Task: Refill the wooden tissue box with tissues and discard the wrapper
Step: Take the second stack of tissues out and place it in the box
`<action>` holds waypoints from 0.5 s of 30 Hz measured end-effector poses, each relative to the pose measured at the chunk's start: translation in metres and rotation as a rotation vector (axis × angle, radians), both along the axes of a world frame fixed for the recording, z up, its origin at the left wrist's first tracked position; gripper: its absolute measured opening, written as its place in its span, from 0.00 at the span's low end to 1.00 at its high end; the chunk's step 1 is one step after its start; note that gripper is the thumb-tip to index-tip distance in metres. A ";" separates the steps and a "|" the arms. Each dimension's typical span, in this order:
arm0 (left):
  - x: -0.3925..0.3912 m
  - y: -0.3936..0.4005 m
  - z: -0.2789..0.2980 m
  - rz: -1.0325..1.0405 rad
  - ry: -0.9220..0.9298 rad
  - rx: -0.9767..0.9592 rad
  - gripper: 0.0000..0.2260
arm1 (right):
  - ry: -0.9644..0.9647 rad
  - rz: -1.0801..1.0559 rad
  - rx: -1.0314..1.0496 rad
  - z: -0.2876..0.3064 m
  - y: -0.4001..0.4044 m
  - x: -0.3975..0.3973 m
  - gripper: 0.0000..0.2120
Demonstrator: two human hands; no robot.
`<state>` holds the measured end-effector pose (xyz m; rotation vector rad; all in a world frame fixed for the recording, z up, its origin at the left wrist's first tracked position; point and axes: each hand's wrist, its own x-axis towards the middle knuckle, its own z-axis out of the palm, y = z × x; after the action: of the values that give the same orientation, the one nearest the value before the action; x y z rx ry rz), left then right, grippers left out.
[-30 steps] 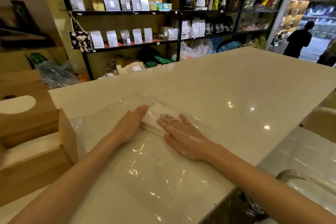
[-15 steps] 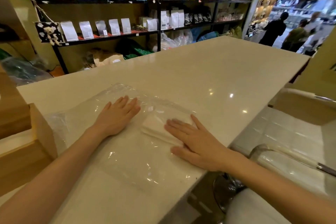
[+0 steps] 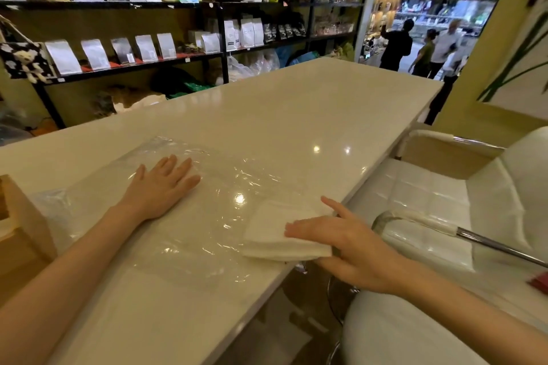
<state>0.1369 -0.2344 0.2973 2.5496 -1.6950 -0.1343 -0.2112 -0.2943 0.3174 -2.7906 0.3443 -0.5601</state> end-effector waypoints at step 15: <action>-0.081 0.062 0.113 0.026 1.450 -0.395 0.18 | -0.214 0.018 1.401 0.091 -0.013 0.097 0.08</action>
<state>0.0559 -0.1728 0.4106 1.3731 -0.8943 -1.1398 -0.1140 -0.3070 0.4088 -1.3747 0.4245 -0.3604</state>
